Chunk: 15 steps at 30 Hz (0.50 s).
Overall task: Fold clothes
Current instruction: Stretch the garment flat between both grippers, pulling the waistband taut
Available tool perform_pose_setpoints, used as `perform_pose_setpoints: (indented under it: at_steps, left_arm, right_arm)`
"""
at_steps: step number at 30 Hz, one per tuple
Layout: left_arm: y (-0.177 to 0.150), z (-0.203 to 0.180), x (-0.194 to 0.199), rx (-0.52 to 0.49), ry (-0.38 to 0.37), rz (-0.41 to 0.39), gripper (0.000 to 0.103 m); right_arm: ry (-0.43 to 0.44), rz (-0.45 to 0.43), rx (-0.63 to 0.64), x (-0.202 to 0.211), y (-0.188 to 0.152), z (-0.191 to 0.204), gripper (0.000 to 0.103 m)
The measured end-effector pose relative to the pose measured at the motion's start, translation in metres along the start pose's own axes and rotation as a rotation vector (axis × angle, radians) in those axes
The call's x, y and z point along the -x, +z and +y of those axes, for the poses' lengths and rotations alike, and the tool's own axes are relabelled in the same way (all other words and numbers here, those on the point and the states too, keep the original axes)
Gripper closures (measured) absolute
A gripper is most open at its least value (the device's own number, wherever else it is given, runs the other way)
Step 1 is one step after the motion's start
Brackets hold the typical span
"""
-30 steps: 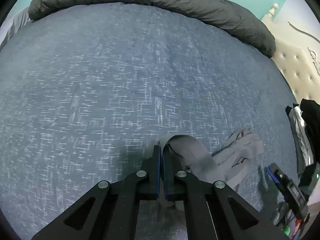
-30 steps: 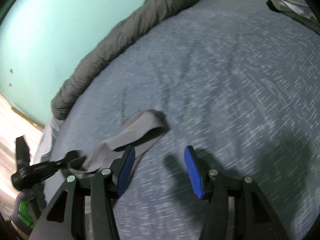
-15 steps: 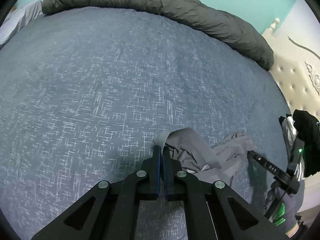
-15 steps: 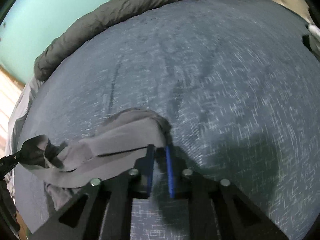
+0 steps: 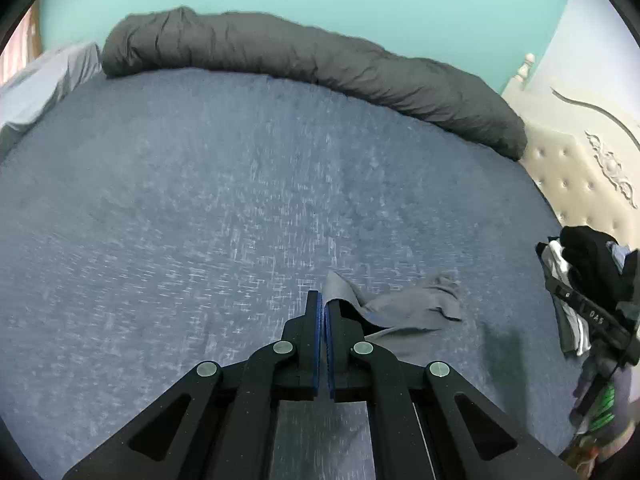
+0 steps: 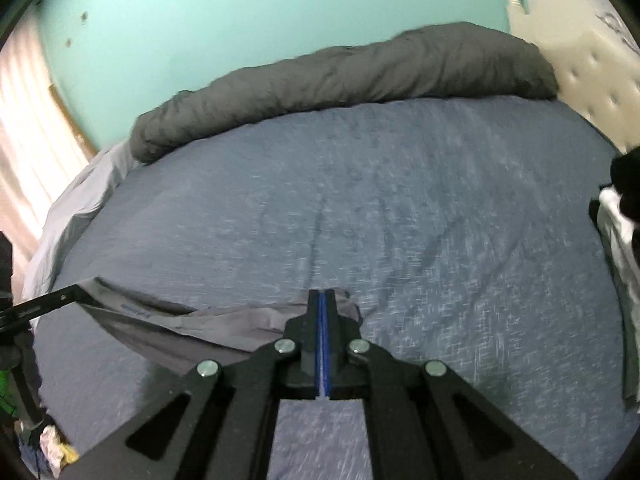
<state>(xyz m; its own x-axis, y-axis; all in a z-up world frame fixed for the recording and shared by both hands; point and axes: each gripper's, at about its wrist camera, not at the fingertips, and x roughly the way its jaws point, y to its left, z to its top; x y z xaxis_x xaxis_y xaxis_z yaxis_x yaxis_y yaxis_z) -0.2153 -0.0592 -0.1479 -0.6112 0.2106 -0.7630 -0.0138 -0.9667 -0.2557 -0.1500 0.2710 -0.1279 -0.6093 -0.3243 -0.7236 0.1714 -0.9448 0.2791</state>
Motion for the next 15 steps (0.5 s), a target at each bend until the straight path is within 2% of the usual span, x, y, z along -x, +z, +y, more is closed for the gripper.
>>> perform_pose_setpoints:
  at_steps: [7, 10, 12, 13, 14, 15]
  left_arm:
    - [-0.021, -0.008, 0.035, -0.019, 0.013, -0.006, 0.101]
    - [-0.032, -0.003, 0.032, -0.018, 0.023, 0.011, 0.101]
    - [-0.041, 0.004, 0.026, -0.007, 0.028, 0.026, 0.101]
    - [-0.045, 0.008, 0.021, 0.000, 0.028, 0.033, 0.101]
    - [-0.048, 0.012, 0.017, 0.004, 0.029, 0.039, 0.101]
    - [-0.050, 0.015, 0.014, 0.005, 0.031, 0.044, 0.101]
  right_arm:
    - [0.008, 0.148, -0.097, -0.022, -0.055, -0.001, 0.098]
    - [0.005, 0.165, -0.093, -0.044, -0.074, 0.006, 0.092]
    - [0.009, 0.166, -0.087, -0.055, -0.081, 0.010, 0.079]
    - [0.011, 0.171, -0.085, -0.061, -0.084, 0.012, 0.060]
    - [0.014, 0.171, -0.082, -0.067, -0.086, 0.013, 0.049]
    - [0.017, 0.169, -0.075, -0.071, -0.087, 0.013, 0.049]
